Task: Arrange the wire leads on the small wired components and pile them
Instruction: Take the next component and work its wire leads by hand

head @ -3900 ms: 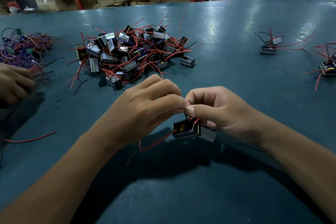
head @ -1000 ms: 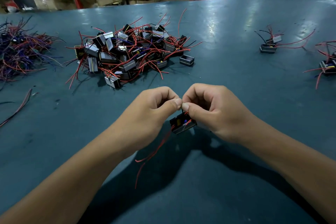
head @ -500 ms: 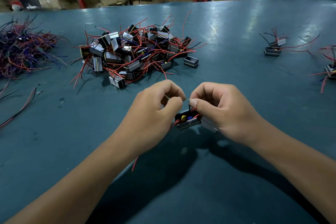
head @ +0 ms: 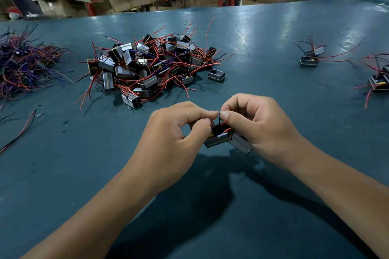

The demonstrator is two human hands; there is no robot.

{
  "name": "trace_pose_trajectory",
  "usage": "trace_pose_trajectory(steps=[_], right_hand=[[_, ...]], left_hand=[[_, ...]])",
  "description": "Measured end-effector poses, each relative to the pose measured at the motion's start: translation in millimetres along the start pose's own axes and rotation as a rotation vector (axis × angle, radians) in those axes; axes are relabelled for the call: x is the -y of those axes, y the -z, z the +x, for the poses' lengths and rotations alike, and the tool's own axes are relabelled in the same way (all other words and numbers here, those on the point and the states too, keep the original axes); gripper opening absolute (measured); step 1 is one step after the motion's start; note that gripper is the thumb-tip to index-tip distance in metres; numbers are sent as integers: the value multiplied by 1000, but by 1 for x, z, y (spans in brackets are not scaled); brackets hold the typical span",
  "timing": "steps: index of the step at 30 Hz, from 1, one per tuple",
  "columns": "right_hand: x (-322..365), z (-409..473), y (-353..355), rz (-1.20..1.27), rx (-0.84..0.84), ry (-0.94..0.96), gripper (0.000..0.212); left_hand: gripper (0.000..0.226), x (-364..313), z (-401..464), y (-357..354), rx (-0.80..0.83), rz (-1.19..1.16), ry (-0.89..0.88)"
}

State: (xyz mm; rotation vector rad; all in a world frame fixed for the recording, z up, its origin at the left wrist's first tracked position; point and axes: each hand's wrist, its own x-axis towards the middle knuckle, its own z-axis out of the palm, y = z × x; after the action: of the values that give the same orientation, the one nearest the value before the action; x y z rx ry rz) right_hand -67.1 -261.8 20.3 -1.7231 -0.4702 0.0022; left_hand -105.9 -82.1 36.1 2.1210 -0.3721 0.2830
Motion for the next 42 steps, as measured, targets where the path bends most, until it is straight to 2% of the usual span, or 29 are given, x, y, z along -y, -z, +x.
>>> trace_pose_trajectory(steps=[3, 7, 11, 22, 28, 33, 35, 38, 42], right_hand=[[0, 0, 0, 12, -3, -5, 9], [0, 1, 2, 28, 10, 9, 18], [1, 2, 1, 42, 20, 5, 19], [2, 1, 1, 33, 7, -1, 18], [2, 1, 2, 44, -1, 12, 10], [2, 2, 3, 41, -6, -8, 20], [2, 2, 3, 33, -4, -17, 20], [0, 2, 4, 26, 14, -32, 19], [-4, 3, 9, -172, 117, -86, 13]], left_hand=[[30, 1, 1, 0, -12, -52, 21], [31, 2, 2, 1, -12, -31, 4], [29, 0, 1, 0, -1, -6, -21], [18, 3, 1, 0, -29, 1, -7], [26, 6, 1, -1, -25, -48, -27], [20, 11, 4, 2, -43, -52, -25], [20, 16, 7, 4, 28, -47, 19], [44, 21, 7, 3, 241, 33, 9], [27, 28, 8, 0, 297, 170, -54]])
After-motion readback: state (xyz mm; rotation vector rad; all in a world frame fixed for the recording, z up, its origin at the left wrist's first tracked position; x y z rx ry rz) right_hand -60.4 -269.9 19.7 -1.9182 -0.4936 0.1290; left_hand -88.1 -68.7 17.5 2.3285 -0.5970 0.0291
